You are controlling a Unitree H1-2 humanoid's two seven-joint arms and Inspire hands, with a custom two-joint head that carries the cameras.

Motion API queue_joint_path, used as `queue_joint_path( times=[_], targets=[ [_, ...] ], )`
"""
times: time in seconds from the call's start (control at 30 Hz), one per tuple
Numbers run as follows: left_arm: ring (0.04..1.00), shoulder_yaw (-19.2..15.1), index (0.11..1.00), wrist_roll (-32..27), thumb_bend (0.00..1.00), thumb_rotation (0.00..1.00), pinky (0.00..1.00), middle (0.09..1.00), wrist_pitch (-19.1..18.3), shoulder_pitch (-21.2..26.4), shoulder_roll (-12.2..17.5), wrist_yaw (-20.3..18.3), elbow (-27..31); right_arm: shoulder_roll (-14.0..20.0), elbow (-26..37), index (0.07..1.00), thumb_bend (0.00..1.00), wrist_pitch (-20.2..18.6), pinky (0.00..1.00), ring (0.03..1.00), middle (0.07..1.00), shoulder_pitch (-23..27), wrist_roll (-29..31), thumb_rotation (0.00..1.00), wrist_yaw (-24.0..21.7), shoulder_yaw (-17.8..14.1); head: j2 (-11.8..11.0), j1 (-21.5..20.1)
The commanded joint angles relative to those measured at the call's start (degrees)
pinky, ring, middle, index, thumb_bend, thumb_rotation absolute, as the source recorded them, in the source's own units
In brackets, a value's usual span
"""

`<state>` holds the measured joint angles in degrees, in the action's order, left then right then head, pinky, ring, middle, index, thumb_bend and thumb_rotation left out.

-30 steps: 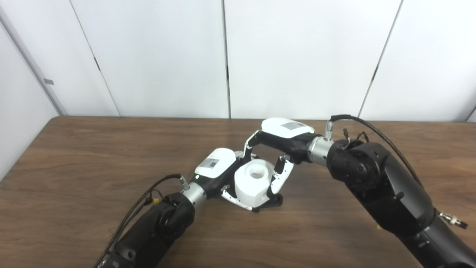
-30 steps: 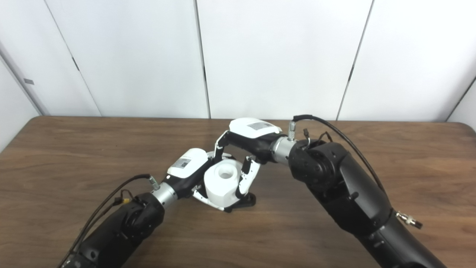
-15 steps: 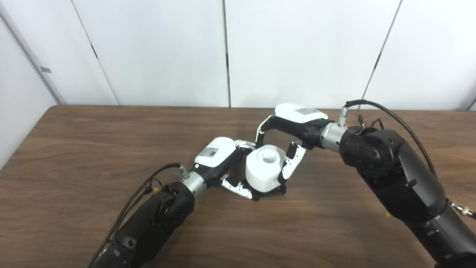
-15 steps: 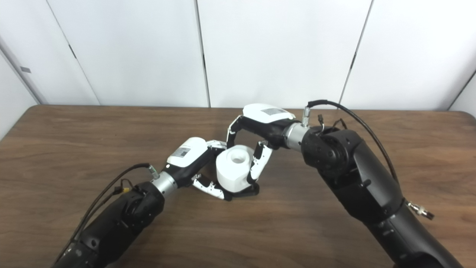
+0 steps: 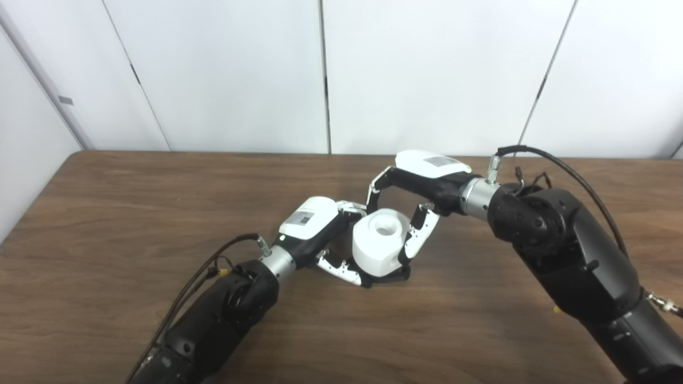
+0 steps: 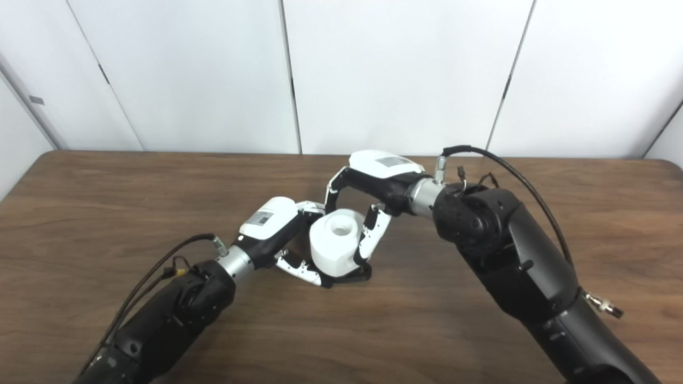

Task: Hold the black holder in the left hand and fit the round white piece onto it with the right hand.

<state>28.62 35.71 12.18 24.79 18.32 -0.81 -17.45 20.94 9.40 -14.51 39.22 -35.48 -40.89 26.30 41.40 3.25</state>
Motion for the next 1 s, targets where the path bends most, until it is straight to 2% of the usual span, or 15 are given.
queue_joint_path(
  times=[0.0, 0.27, 0.57, 0.77, 0.97],
  targets=[
    [0.828, 1.9, 0.611, 1.2, 1.0, 0.23, 0.67, 0.814, -2.0, -2.3, 0.6, -5.7, -2.8, -0.2, -0.6, 0.482, 0.52, 1.5, 0.84, 0.831, 0.735, 0.7, -0.4, 0.13, 0.8, 0.4, 0.0, 0.1],
    [0.829, 1.9, 0.612, 1.1, 1.0, 0.25, 0.68, 0.813, -2.0, -2.3, 0.7, -5.9, -2.6, -1.1, -5.1, 0.483, 0.52, 4.6, 0.88, 0.845, 0.751, -1.2, -2.4, 0.13, 3.9, 2.9, 0.0, 0.1],
    [0.825, 1.8, 0.61, 0.9, 1.0, 0.24, 0.68, 0.811, -1.9, -2.4, 0.6, -5.9, -2.4, -2.0, -8.7, 0.483, 0.52, 6.8, 0.93, 0.852, 0.749, -1.8, -3.4, 0.13, 7.9, 3.7, 0.1, 0.2],
    [0.827, 1.9, 0.612, 1.0, 1.0, 0.26, 0.68, 0.814, -2.0, -2.3, 0.7, -6.1, -2.4, -1.9, -9.3, 0.483, 0.52, 7.4, 0.93, 0.847, 0.745, -1.7, -3.3, 0.13, 8.3, 3.9, 0.2, 0.2],
    [0.828, 1.8, 0.611, 1.0, 1.0, 0.24, 0.68, 0.813, -2.4, -2.3, 0.8, -6.3, -2.1, -1.4, -8.1, 0.483, 0.52, 6.2, 0.93, 0.849, 0.749, -1.3, -3.6, 0.13, 6.5, 4.1, 0.3, 0.1]
  ],
)
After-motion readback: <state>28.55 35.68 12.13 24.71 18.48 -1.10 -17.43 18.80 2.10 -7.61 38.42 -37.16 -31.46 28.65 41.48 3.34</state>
